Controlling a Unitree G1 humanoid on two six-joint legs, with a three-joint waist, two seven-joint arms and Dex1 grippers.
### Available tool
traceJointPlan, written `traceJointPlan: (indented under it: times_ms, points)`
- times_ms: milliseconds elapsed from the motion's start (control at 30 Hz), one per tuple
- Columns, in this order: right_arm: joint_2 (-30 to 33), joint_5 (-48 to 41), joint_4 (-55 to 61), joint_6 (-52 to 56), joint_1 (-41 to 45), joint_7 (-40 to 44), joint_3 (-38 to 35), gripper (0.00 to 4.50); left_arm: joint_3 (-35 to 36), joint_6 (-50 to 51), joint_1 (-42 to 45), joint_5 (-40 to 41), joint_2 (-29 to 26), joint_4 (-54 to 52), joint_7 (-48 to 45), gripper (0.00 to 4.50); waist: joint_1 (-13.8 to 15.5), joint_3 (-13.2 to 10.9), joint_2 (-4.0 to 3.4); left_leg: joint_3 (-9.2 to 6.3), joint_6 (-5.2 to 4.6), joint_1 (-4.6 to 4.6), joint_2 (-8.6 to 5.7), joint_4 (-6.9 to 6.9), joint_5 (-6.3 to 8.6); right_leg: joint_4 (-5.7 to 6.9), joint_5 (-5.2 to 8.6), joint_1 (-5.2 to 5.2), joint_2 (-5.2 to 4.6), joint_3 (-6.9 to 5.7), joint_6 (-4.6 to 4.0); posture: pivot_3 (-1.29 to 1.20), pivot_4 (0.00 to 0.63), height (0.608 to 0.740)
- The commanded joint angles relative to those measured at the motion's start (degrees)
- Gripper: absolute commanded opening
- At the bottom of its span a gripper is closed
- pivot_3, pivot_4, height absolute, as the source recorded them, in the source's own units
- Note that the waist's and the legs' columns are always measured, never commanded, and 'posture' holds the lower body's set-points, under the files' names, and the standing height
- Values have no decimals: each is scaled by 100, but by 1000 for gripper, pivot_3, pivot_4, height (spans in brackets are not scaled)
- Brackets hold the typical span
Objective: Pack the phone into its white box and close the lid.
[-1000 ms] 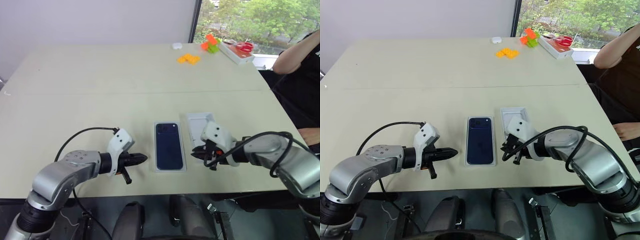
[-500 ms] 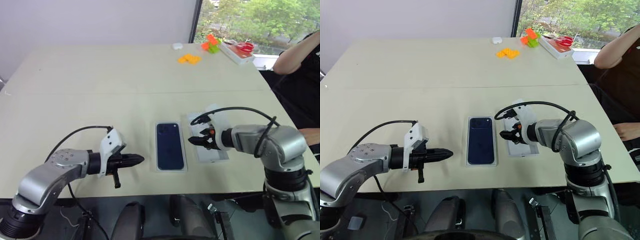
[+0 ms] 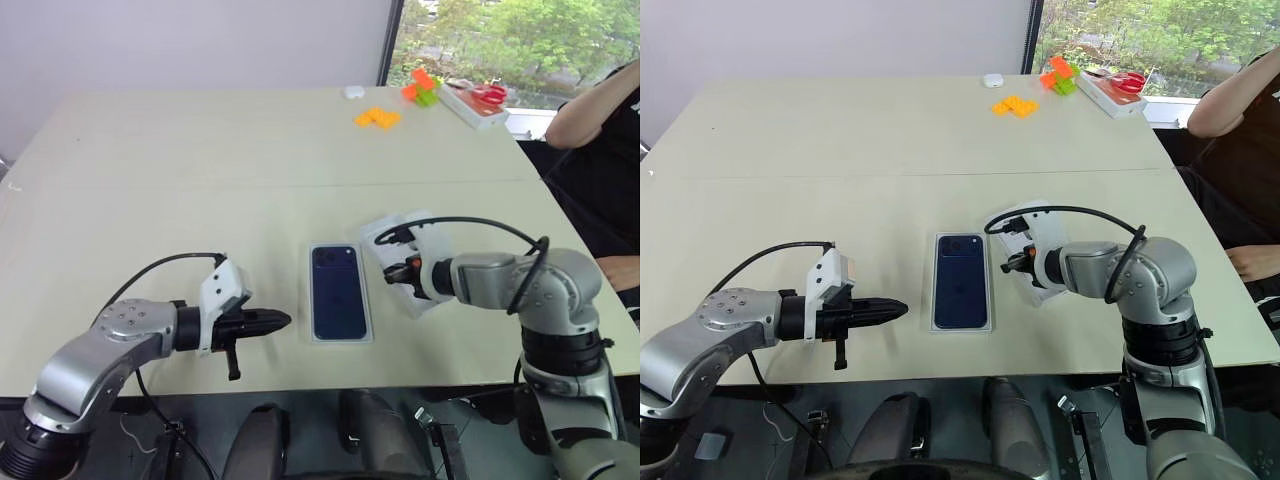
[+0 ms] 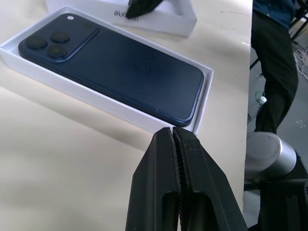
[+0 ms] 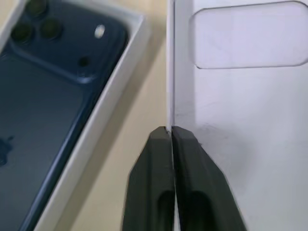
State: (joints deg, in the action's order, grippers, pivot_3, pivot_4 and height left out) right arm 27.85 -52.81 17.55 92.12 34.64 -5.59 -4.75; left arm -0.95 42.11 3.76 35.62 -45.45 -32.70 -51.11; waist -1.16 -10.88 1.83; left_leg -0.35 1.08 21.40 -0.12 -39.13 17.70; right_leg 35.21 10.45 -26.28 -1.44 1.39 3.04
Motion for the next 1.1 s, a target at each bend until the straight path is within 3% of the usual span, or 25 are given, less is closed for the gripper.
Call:
traceJointPlan:
  times_ms: [33, 167, 233, 333, 400, 600, 733, 900, 1100]
  points:
    - [26, -530, -27, 38, 524, -518, -458, 51, 293, -78, 16, 124, 52, 18, 64, 74, -7, -1, -2, 0, 0, 0, -1, 0, 0, 0, 0, -1, 0, 0, 0, 0, 150, 740]
    - [-233, -925, -34, 38, 993, -564, -1026, 51, 551, -97, 30, 140, 88, 206, 135, 74, -8, -1, -2, -1, -2, 2, 0, 0, 1, 0, -1, -5, 5, -1, 1, 0, 150, 740]
    - [-864, -2274, -225, -190, 1013, -699, -1574, 51, 778, -191, -36, 68, 47, 384, 176, 74, -23, 0, 0, -1, -5, 1, 3, 1, 3, 0, -1, -5, 9, -2, 2, 0, 150, 740]
    - [-981, -5005, -270, -1563, 488, -1724, -886, 51, 1091, -275, -85, -25, -34, 664, 231, 74, -68, -1, -3, -7, -20, -1, 39, 2, 11, -1, -4, -5, 30, 1, 1, 0, 150, 740]
    - [-1387, -5854, -239, -2422, 176, -2413, -315, 51, 1356, -402, -87, -164, -134, 921, 266, 74, -84, -1, -4, -8, -22, 2, 47, 3, 12, 0, -3, -5, 34, -4, 0, 0, 150, 740]
    - [-3067, -6019, -274, -3558, -162, -3330, 106, 51, 1713, -664, -71, -399, -333, 1375, 281, 74, -152, -1, -9, -2, -22, -4, 75, 2, 12, 1, -13, -16, 58, 7, -14, 0, 150, 740]
    - [-4293, -6019, -540, -3917, -491, -4527, 141, 51, 1775, -664, -55, -426, -355, 1357, 318, 74, -126, -2, -16, -10, -24, 3, 93, 7, 14, -4, -14, -23, 72, 2, -19, 0, 150, 740]
    - [-4677, -6019, -708, -4096, -806, -5606, 101, 51, 1655, -583, -92, -401, -266, 1132, 425, 74, -144, -2, -15, 4, -24, 3, 86, 5, 14, -10, -17, -23, 57, 7, -28, 0, 150, 740]
    - [-4401, -6019, -708, -4102, -837, -5850, 75, 51, 1337, -469, 67, -350, -70, 914, 562, 74, -141, 0, -18, -3, -24, -3, 98, 6, 14, -6, -18, -21, 75, 9, -30, 0, 150, 740]
